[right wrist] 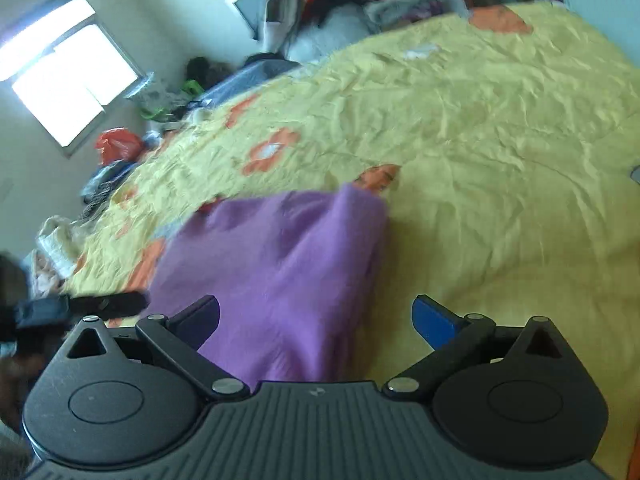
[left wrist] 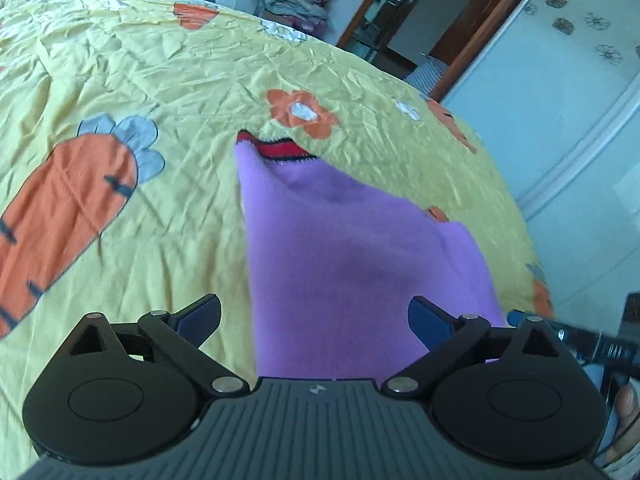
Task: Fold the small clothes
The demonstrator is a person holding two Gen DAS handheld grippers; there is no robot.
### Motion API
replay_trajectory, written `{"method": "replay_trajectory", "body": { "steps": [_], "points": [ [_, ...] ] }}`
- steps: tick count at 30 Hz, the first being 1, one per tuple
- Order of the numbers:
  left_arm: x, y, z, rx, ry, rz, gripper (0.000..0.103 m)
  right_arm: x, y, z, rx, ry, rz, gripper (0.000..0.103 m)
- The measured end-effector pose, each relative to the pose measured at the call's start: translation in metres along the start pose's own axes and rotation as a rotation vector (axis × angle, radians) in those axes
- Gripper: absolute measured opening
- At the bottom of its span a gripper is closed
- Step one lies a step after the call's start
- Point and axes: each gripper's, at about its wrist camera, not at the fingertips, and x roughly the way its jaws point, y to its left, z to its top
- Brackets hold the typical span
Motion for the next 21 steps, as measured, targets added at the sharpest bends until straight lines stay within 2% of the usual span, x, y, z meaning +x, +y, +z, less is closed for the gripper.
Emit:
{"method": "replay_trajectory", "body": {
  "steps": [1,3,5,8,9,10,11,12,13,14,17,21],
  "points": [
    [0.005,0.001,0.002,-0.020,0.007,-0.011,0.098,0.006,-0.001,0.005,0.005,-0.011,-0.012,0.103],
    [0.014,0.005,0.005,-0.051,0.011,-0.011,0.098,0.017,-0.006,0.012,-0.001,-0.034,0.038,0.103],
    [0.022,0.004,0.007,-0.048,0.028,-0.004,0.097,0.030,-0.011,0.015,0.059,0.008,0.072,0.103],
    [0.031,0.004,0.009,-0.067,0.044,-0.012,0.091,0.036,-0.010,0.014,0.057,-0.002,0.142,0.102],
    [0.034,0.003,0.010,-0.063,0.042,-0.009,0.087,0.038,-0.007,0.012,0.044,0.003,0.160,0.090],
    [0.035,0.001,0.011,-0.052,0.039,-0.006,0.076,0.041,-0.004,0.010,0.036,0.012,0.162,0.076],
    [0.037,0.000,0.012,-0.051,0.044,0.001,0.064,0.045,-0.003,0.009,0.038,0.018,0.138,0.038],
    [0.038,0.000,0.014,-0.055,0.043,0.010,0.060,0.048,-0.004,0.008,0.046,0.025,0.132,0.029],
    [0.040,0.000,0.016,-0.065,0.052,0.005,0.044,0.050,-0.007,0.008,0.056,0.025,0.151,0.028],
    [0.041,0.003,0.018,-0.086,0.058,-0.003,0.037,0.050,-0.008,0.008,0.065,0.028,0.162,0.024],
    [0.039,0.004,0.022,-0.083,0.060,-0.027,0.027,0.045,-0.005,0.010,0.057,0.010,0.156,0.018],
    [0.030,-0.014,0.020,0.072,0.010,0.010,0.025,0.031,0.015,0.011,-0.024,-0.047,0.129,0.016]
  ]
}}
